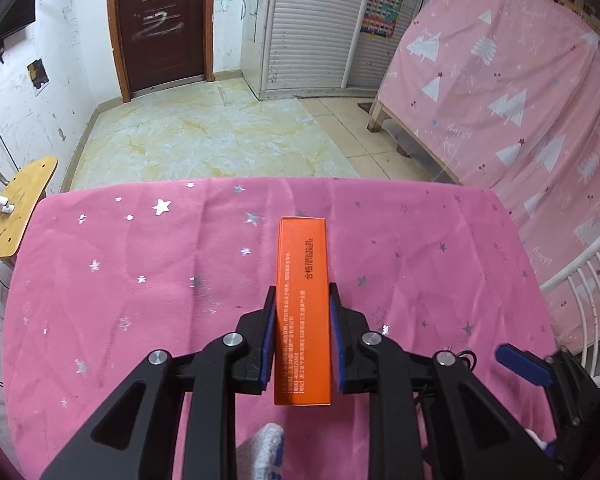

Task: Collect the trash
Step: 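Grasp the second orange box with the left gripper while the right grasps the black cable, then carry the orange box and black cable over the bucket and open both grippers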

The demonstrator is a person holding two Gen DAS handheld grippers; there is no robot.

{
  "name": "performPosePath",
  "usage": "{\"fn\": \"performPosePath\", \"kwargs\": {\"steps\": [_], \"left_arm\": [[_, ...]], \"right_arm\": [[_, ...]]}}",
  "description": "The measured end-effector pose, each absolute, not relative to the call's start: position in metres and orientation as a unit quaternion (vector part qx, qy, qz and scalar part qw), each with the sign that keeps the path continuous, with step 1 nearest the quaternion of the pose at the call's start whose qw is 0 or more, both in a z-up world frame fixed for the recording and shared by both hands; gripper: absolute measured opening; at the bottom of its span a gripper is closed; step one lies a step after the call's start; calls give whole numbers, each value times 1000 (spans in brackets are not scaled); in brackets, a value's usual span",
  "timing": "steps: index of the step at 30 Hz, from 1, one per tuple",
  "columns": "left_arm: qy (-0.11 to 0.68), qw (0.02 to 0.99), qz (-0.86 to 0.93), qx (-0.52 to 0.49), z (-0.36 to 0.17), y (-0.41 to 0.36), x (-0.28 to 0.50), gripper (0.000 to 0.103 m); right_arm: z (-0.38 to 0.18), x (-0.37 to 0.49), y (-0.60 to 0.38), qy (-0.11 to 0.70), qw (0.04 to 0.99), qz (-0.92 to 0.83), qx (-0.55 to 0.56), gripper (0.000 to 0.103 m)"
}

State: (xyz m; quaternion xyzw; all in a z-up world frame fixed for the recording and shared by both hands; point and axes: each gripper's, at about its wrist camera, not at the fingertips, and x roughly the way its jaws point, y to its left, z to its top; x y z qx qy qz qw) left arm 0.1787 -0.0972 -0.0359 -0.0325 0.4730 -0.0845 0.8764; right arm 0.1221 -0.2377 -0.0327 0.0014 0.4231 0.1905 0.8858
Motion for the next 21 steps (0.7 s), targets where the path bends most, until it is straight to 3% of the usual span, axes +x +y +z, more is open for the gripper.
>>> {"fn": "performPosePath", "kwargs": {"steps": [15, 18, 21], "left_arm": [[462, 880, -93, -52, -22, -82, 165, 15], [462, 881, -94, -50, -22, -82, 164, 15], [461, 881, -93, -49, -22, -83, 163, 15]], "right_arm": [[-45, 142, -211, 451, 876, 163, -44, 90], [-48, 142, -208, 455, 875, 155, -59, 72], [-48, 140, -206, 451, 877, 154, -67, 63]]}}
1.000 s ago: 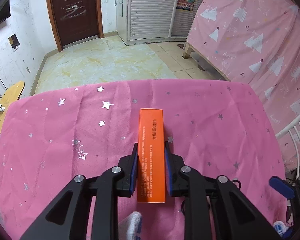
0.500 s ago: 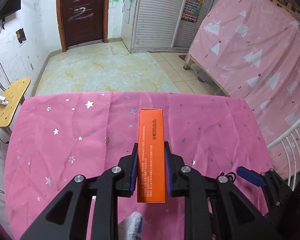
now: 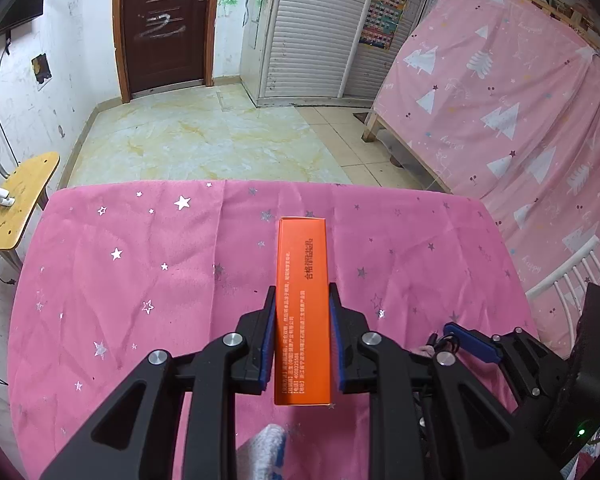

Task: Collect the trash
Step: 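Carry the orange box and black cable over the bucket and open both grippers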

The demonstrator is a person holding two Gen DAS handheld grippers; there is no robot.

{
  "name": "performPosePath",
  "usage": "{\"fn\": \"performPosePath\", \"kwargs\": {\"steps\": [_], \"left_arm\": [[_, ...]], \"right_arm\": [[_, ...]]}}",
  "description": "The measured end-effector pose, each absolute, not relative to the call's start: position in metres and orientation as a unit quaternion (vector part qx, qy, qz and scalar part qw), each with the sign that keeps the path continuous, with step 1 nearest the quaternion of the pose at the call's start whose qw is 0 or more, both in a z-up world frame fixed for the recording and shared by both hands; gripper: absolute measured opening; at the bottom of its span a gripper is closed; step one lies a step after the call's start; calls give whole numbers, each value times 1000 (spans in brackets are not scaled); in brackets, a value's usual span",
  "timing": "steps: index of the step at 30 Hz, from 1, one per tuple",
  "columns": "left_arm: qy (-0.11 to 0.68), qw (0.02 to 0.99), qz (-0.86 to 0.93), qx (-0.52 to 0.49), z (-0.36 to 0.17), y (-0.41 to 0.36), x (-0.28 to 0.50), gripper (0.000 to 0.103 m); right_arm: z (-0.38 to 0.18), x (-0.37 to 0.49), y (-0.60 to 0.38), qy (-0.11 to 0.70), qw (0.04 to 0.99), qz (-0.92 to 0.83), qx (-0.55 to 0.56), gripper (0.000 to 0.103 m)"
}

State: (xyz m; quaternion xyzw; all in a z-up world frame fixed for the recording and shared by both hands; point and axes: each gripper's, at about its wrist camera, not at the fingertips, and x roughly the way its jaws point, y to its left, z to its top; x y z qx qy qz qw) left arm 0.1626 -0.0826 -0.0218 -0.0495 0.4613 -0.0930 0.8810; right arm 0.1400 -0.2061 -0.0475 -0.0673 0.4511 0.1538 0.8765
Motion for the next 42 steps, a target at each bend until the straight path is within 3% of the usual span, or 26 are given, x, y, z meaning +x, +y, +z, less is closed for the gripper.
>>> {"fn": "performPosePath", "kwargs": {"steps": [3, 24, 42], "left_arm": [[461, 881, -93, -47, -22, -80, 162, 15], [454, 886, -91, -14, -8, -107, 151, 15], [455, 878, -134, 59, -6, -218, 136, 15]], "right_arm": [[-47, 137, -205, 445, 879, 158, -72, 46], [-26, 120, -255, 399, 904, 151, -11, 46], [-18, 92, -377, 353, 930, 71, 77, 46]]}}
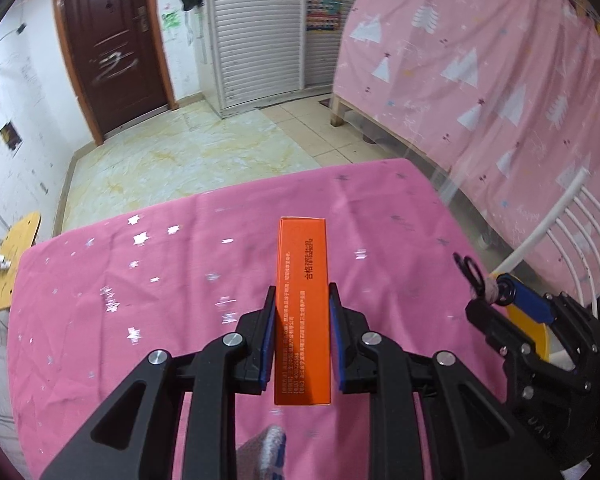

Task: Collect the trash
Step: 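Carry the orange box and black cable over the bucket and open both grippers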

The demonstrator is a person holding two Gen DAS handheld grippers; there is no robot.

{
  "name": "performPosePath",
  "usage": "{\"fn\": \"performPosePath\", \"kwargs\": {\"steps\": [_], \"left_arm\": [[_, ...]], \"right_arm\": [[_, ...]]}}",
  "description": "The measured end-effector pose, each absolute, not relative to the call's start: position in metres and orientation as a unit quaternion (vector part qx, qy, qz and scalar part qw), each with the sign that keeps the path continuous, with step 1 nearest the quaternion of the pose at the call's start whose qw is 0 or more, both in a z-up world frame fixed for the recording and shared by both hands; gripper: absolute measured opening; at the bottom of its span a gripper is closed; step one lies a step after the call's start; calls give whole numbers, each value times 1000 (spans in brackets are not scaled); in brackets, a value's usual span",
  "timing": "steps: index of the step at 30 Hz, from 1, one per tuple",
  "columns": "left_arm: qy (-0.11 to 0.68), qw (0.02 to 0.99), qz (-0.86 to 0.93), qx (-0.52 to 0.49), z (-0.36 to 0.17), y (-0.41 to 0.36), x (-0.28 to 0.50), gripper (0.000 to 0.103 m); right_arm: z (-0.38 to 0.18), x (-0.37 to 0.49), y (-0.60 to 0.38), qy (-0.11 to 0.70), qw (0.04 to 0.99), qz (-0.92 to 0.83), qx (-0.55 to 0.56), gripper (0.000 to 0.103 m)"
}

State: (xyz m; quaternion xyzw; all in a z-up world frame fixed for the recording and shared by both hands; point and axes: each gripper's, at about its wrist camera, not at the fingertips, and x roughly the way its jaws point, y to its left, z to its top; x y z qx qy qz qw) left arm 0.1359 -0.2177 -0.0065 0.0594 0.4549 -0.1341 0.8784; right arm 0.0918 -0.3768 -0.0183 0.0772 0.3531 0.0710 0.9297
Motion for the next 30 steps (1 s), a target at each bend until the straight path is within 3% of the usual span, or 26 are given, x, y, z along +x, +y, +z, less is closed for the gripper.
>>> {"fn": "performPosePath", "kwargs": {"steps": [27, 29, 30], "left_arm": [[457, 836, -261, 154, -23, -403, 83, 15], [461, 830, -276, 150, -27, -412, 79, 15], [462, 827, -283, 147, -28, -417, 78, 15]], "right_arm": [[-56, 20, -538, 343, 922, -72, 162, 46], [-61, 16, -543, 348, 919, -76, 167, 52], [-64, 14, -547, 349, 918, -77, 171, 61]]}}
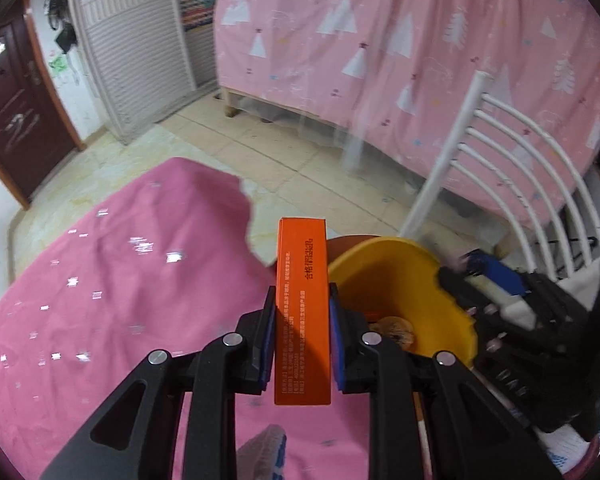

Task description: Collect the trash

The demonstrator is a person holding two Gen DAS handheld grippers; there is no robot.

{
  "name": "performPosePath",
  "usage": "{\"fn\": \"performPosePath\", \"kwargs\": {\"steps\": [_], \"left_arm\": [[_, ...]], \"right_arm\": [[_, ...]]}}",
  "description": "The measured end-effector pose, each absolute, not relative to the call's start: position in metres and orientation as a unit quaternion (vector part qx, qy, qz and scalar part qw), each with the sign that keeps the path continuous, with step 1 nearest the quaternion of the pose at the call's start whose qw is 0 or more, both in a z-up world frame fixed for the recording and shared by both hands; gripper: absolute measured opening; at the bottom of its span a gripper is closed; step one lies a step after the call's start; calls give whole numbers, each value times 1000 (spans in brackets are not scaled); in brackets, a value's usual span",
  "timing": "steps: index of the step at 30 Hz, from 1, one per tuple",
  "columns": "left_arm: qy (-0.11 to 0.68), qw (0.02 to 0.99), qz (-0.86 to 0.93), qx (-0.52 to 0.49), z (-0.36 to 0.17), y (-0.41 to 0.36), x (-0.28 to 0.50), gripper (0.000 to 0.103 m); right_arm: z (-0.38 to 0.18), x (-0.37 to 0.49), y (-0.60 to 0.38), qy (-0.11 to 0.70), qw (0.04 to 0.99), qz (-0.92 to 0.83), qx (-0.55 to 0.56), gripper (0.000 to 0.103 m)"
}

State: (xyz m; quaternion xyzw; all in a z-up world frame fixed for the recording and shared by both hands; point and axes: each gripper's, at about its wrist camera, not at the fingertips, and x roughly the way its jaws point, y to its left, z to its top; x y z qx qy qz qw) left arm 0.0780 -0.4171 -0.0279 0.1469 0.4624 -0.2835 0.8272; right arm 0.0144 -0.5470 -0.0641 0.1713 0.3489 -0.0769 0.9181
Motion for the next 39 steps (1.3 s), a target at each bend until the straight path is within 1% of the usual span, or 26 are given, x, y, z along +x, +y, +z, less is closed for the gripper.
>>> {"fn": "performPosePath", "kwargs": {"steps": [1, 7, 15, 17, 18, 19, 21, 27, 30, 33, 36, 39], "left_arm": [[464, 824, -290, 145, -29, -422, 76, 15], [477, 799, -348, 112, -38, -445, 69, 15], [477, 784, -386, 96, -44, -457, 60, 16], [478, 782, -390, 93, -44, -458, 61, 23], [479, 780, -392, 90, -44, -457, 63, 37], [479, 781, -390, 88, -44, -456, 64, 53], [475, 785, -388, 85, -42, -451, 65, 62], [465, 799, -375, 72, -34, -430, 70, 64], [453, 809, -368, 67, -28, -417, 70, 72], [444, 818, -362, 60, -22, -403, 71, 75], [431, 829, -352, 53, -15, -383, 71, 76], [419, 842, -338, 42, -9, -362, 73, 78]], "right_arm": [[-66, 13, -550, 349, 917, -78, 174, 62], [-74, 2, -564, 344, 914, -87, 196, 63], [-75, -4, -572, 336, 913, -91, 214, 63], [-75, -4, -572, 335, 913, -92, 215, 63], [-74, -4, -571, 334, 913, -92, 216, 63], [-74, -3, -572, 333, 913, -93, 216, 66], [-73, -3, -572, 332, 913, -93, 217, 69], [-67, 2, -564, 334, 915, -86, 211, 71], [-62, 5, -556, 331, 917, -77, 209, 82], [-55, 11, -544, 331, 920, -69, 198, 84], [-48, 17, -531, 327, 924, -57, 190, 90], [-41, 26, -517, 327, 927, -48, 176, 92]]}}
